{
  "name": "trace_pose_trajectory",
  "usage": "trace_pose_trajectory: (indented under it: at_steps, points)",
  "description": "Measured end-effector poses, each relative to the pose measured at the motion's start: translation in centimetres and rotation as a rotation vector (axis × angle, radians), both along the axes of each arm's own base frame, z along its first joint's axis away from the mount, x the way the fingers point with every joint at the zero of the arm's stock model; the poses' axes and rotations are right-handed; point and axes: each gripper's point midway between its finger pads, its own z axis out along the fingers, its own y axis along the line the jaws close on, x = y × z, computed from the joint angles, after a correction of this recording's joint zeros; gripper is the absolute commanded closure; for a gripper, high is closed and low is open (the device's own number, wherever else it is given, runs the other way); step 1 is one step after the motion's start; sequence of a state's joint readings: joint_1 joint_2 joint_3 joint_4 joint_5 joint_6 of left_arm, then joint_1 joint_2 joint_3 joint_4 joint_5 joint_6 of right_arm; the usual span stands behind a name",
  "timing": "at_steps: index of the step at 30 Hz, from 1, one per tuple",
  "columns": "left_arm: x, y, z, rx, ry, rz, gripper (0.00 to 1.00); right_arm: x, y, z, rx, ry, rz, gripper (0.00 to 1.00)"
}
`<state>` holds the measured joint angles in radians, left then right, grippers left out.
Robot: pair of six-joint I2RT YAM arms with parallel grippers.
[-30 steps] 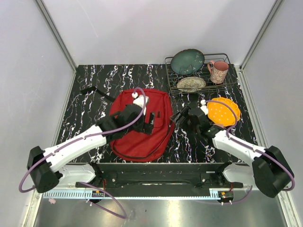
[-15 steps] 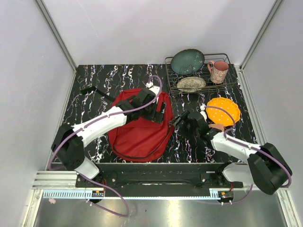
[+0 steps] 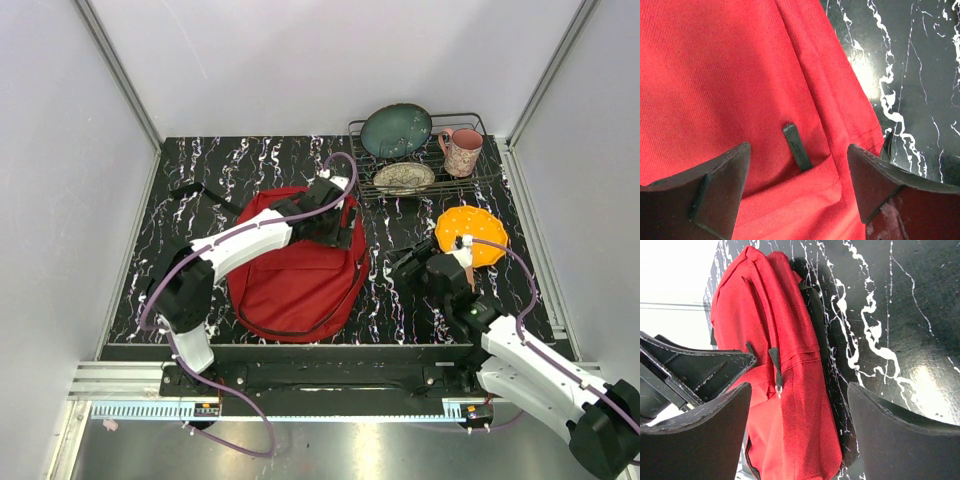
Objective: Pack the student bag
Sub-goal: Unzip the student bag at the center of the board.
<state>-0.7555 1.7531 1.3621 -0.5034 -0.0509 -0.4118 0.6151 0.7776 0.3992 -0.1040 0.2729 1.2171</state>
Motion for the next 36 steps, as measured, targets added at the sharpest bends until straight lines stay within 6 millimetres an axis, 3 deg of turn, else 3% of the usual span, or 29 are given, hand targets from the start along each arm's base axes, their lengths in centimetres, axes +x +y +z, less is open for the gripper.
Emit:
trace_pose_trajectory:
  at_steps: [4, 6, 10, 13, 15, 18, 20, 29, 36]
  points:
    - [0.9, -0.3, -0.5, 0.017, 0.004, 0.017, 0.33, -0.3, -0.4, -0.7, -0.017, 0.021, -0.007, 0.17]
    - [1.1, -0.4, -0.7, 0.027, 0.005, 0.021, 0.45, -0.4, -0.4, -1.3, -0.029, 0.04, -0.007, 0.17]
    - [1.1, -0.2, -1.2, 0.041, 0.014, 0.026, 0.53, -0.5, -0.4, -2.2, -0.045, 0.067, -0.004, 0.17]
    - [1.1, -0.2, -1.4, 0.044, 0.018, 0.027, 0.51, -0.5, -0.4, -2.5, -0.052, 0.077, -0.004, 0.17]
    - [1.1, -0.2, -1.5, 0.046, 0.02, 0.026, 0.43, -0.5, -0.4, -2.6, -0.053, 0.079, -0.003, 0.17]
    - [1.0, -0.3, -1.7, 0.048, 0.025, 0.025, 0.43, -0.5, -0.3, -2.6, -0.052, 0.08, -0.001, 0.17]
    - [1.0, -0.3, -1.9, 0.049, 0.027, 0.024, 0.54, -0.5, -0.3, -2.6, -0.052, 0.08, 0.0, 0.17]
    - [1.0, -0.3, -3.5, 0.072, 0.053, 0.022, 0.72, -0.5, -0.3, -2.7, -0.053, 0.082, 0.001, 0.17]
    - [1.1, -0.3, -3.8, 0.077, 0.056, 0.024, 1.0, -0.5, -0.3, -2.8, -0.054, 0.086, 0.002, 0.16]
